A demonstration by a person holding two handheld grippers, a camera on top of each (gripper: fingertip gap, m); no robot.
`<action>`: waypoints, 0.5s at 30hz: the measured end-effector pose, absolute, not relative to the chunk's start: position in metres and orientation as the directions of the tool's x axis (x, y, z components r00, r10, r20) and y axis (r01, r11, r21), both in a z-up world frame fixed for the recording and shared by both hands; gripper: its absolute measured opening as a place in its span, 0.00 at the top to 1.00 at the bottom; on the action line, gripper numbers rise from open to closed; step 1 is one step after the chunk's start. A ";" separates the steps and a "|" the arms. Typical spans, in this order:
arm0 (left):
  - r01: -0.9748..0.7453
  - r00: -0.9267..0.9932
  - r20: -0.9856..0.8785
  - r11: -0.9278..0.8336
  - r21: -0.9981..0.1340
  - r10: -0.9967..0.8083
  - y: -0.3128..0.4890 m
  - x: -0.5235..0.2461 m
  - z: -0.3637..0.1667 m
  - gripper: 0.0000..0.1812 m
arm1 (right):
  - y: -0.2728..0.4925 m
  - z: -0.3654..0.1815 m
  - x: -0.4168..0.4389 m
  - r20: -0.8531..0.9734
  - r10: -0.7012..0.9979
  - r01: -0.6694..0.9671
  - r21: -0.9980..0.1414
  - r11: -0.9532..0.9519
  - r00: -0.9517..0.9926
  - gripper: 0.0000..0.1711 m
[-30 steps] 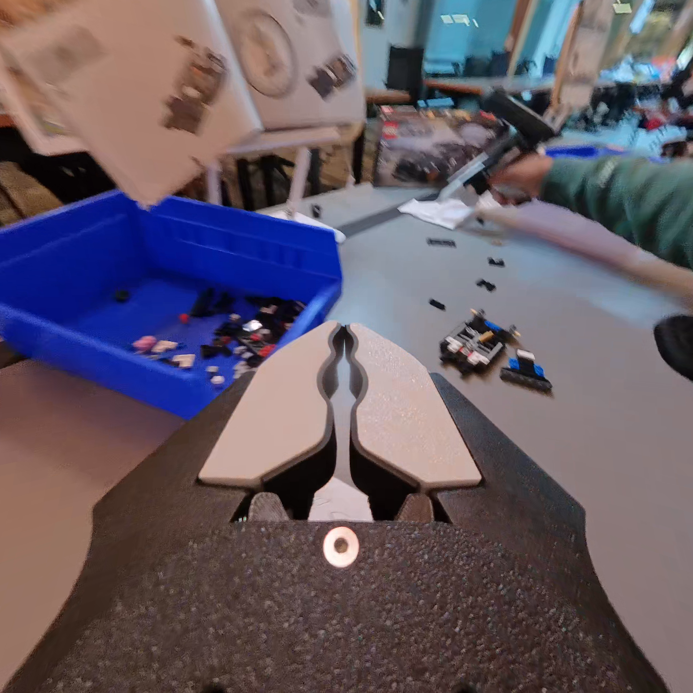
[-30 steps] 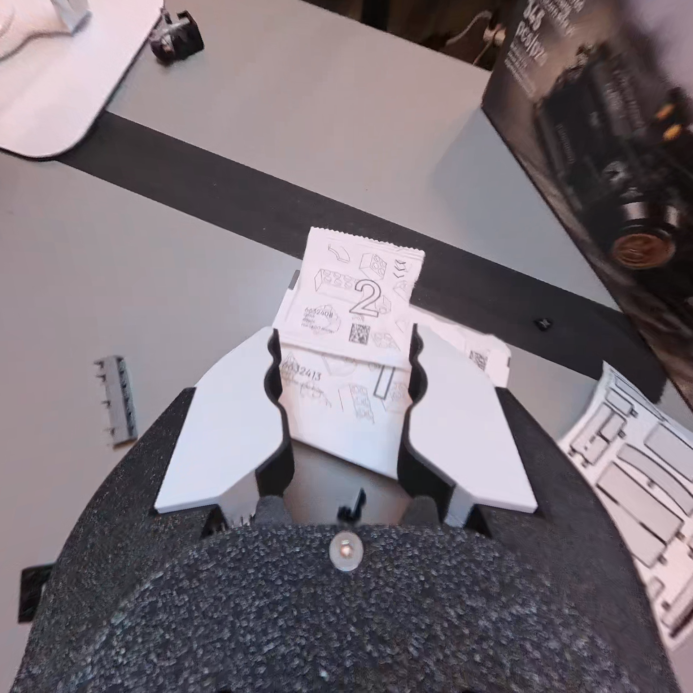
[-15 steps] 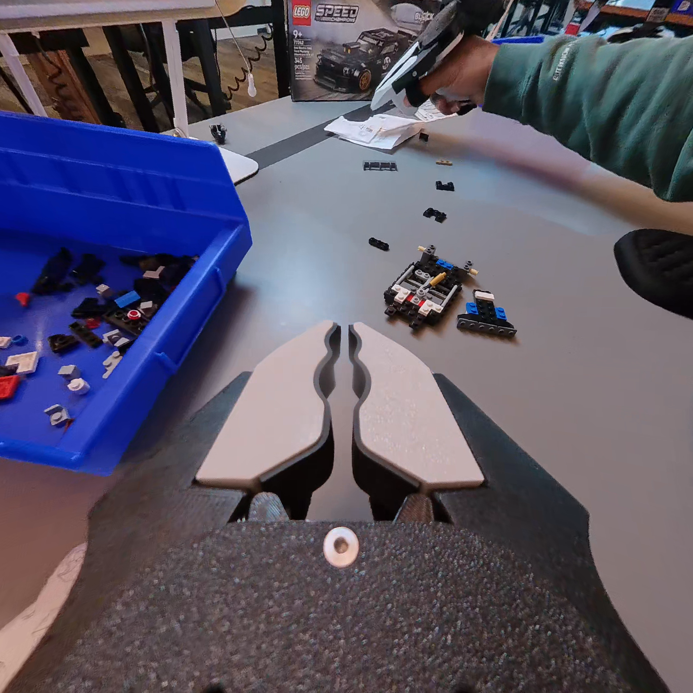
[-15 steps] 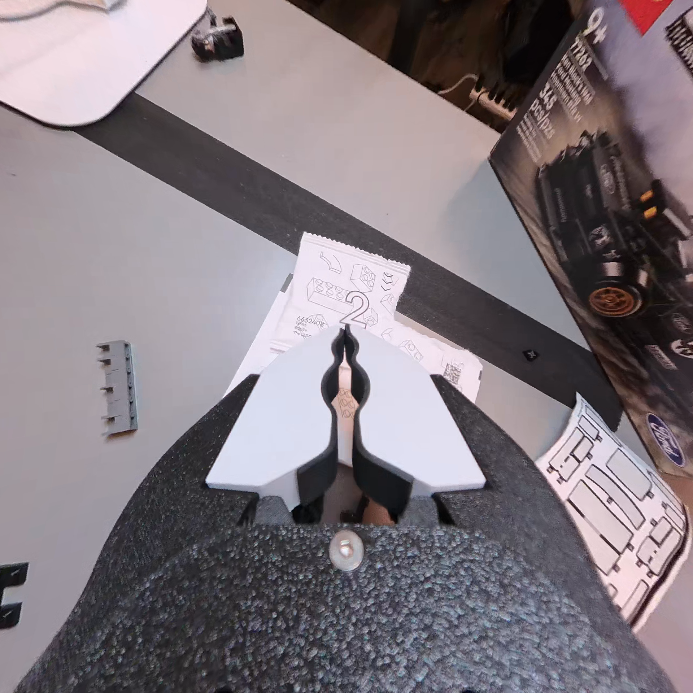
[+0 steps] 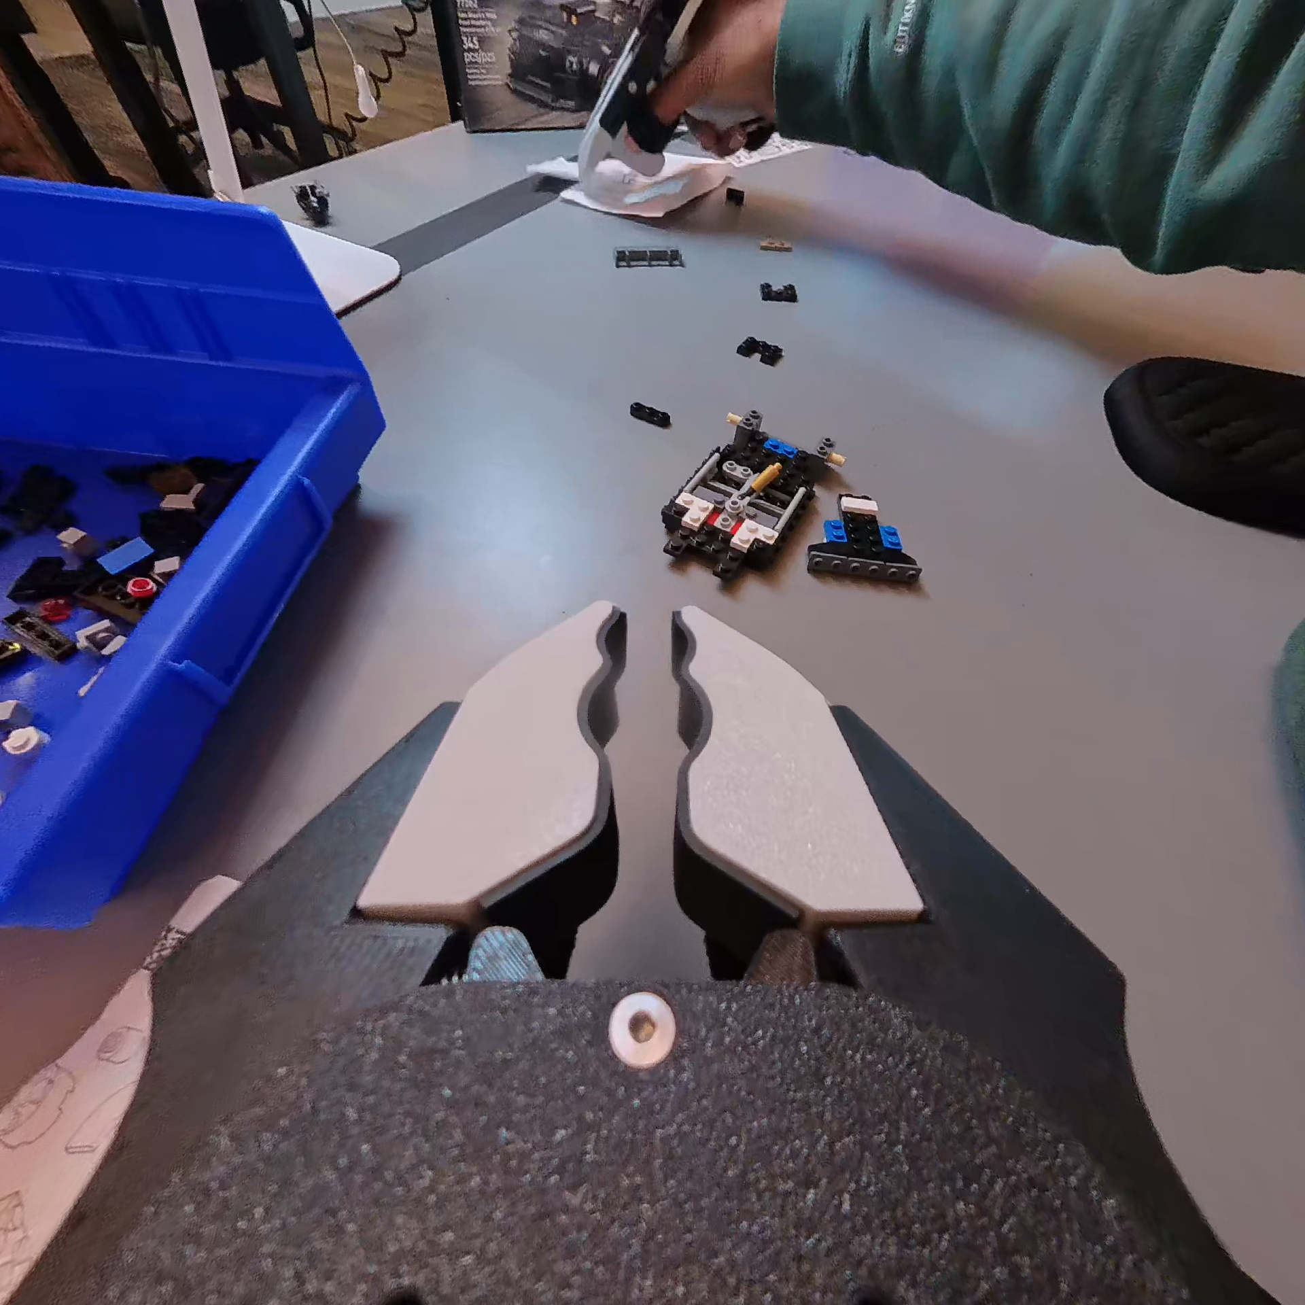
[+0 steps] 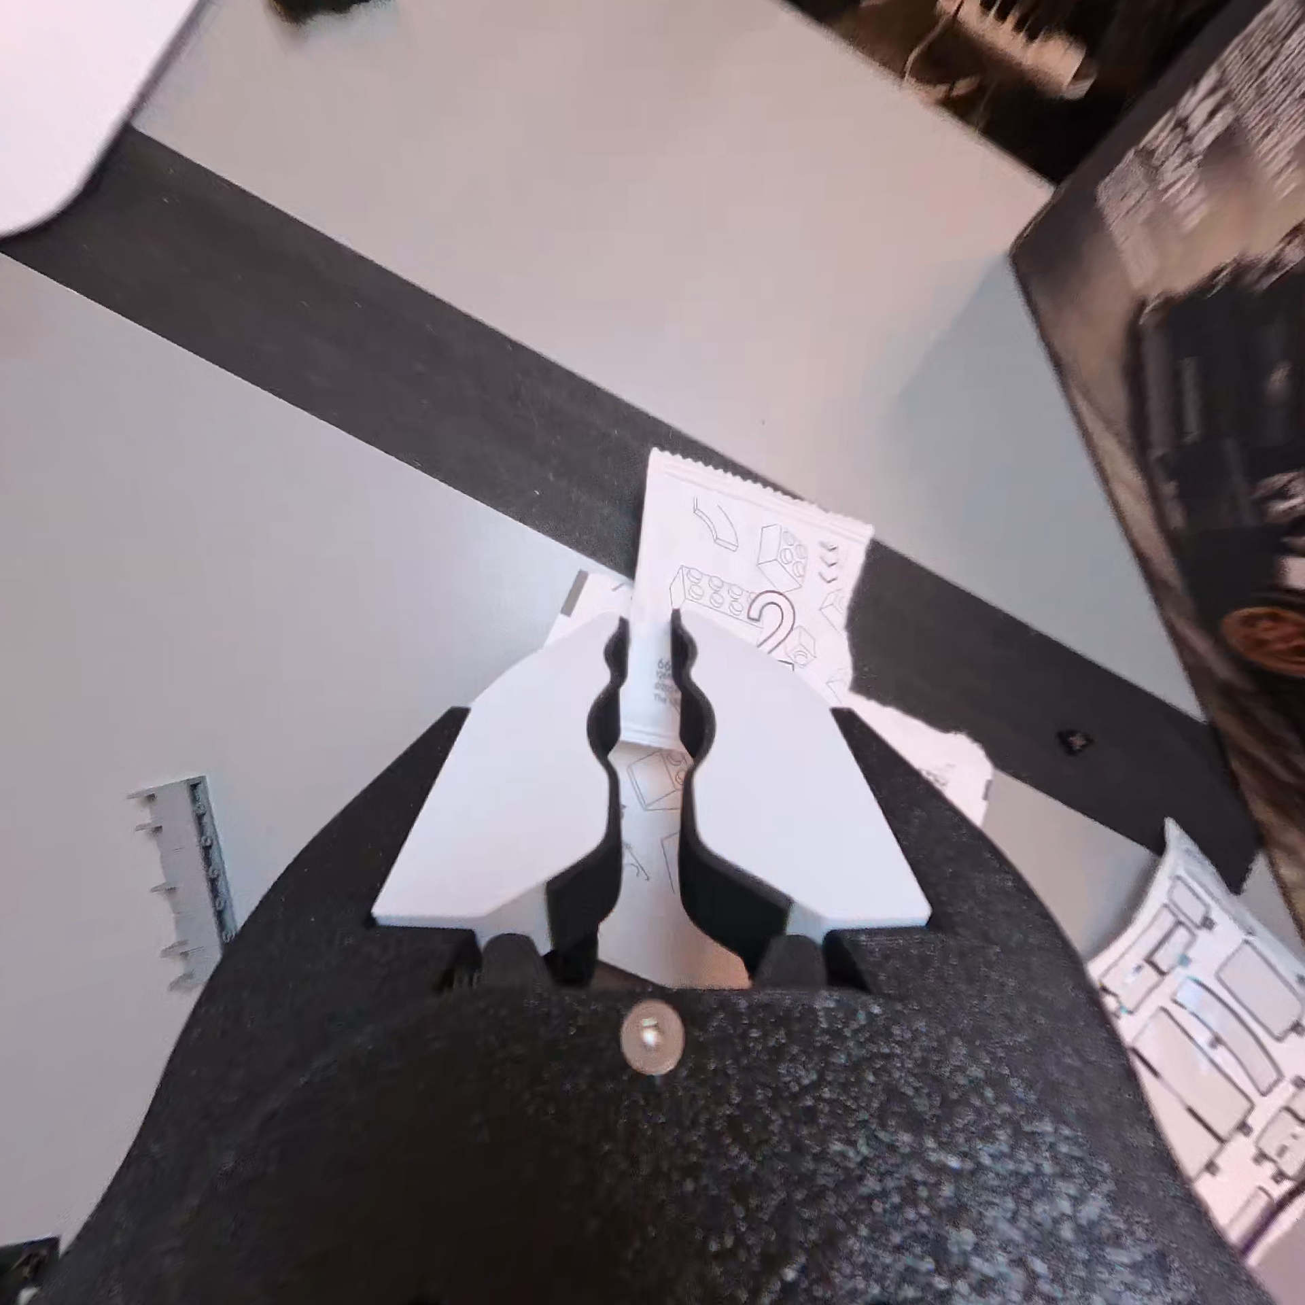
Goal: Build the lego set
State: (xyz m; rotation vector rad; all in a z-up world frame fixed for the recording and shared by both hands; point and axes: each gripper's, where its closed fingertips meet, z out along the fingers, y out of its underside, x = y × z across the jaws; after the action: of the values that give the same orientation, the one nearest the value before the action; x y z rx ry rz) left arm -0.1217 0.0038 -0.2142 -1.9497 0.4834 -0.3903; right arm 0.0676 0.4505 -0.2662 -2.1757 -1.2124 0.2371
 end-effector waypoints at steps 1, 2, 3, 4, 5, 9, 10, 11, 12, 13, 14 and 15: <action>-0.161 0.867 0.054 -0.381 -0.911 -0.495 0.004 -0.121 -0.216 0.92 | 0.448 -0.258 0.065 0.161 0.817 0.693 -0.633 -0.344 0.553 0.94; -0.166 0.867 0.051 -0.383 -0.909 -0.496 0.004 -0.121 -0.217 0.92 | 0.445 -0.247 0.063 0.194 0.816 0.677 -0.675 -0.291 0.544 0.95; -0.170 0.865 0.050 -0.386 -0.907 -0.499 0.004 -0.121 -0.218 0.92 | 0.440 -0.235 0.062 0.223 0.814 0.661 -0.710 -0.241 0.536 0.96; -0.173 0.864 0.049 -0.387 -0.906 -0.501 0.005 -0.120 -0.219 0.92 | 0.431 -0.224 0.062 0.234 0.815 0.641 -0.740 -0.204 0.530 0.96; -0.173 0.862 0.051 -0.388 -0.905 -0.505 0.005 -0.119 -0.220 0.92 | 0.420 -0.215 0.060 0.232 0.823 0.618 -0.767 -0.173 0.519 0.96; -0.167 0.853 0.069 -0.395 -0.903 -0.518 0.007 -0.115 -0.224 0.92 | 0.345 -0.183 0.044 0.111 0.907 0.506 -0.854 -0.121 0.406 0.97; -0.158 0.850 0.079 -0.394 -0.905 -0.522 0.007 -0.113 -0.223 0.91 | 0.320 -0.175 0.036 0.093 0.929 0.478 -0.873 -0.097 0.359 0.97; -0.142 0.844 0.095 -0.391 -0.909 -0.528 0.007 -0.110 -0.221 0.90 | 0.295 -0.167 0.027 0.099 0.947 0.456 -0.889 -0.055 0.307 0.97; -0.122 0.837 0.115 -0.388 -0.914 -0.535 0.008 -0.107 -0.219 0.88 | 0.268 -0.162 0.018 0.116 0.962 0.441 -0.897 -0.006 0.248 0.97; -0.098 0.832 0.137 -0.385 -0.918 -0.538 0.009 -0.105 -0.215 0.87 | 0.239 -0.156 0.008 0.135 0.972 0.417 -0.908 0.044 0.190 0.97; -0.061 0.827 0.168 -0.384 -0.921 -0.536 0.010 -0.103 -0.210 0.86 | 0.208 -0.152 -0.003 0.150 0.981 0.386 -0.918 0.091 0.124 0.97; -0.008 0.816 0.215 -0.383 -0.924 -0.536 0.011 -0.100 -0.203 0.85 | 0.177 -0.151 -0.013 0.168 0.984 0.361 -0.923 0.135 0.061 0.97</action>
State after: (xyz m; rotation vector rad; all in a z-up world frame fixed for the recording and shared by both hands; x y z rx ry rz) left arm -0.1000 0.0112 -0.2035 -1.8951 0.4099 -0.5972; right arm -0.0134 0.1773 -0.1512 -1.3880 -1.4671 0.8316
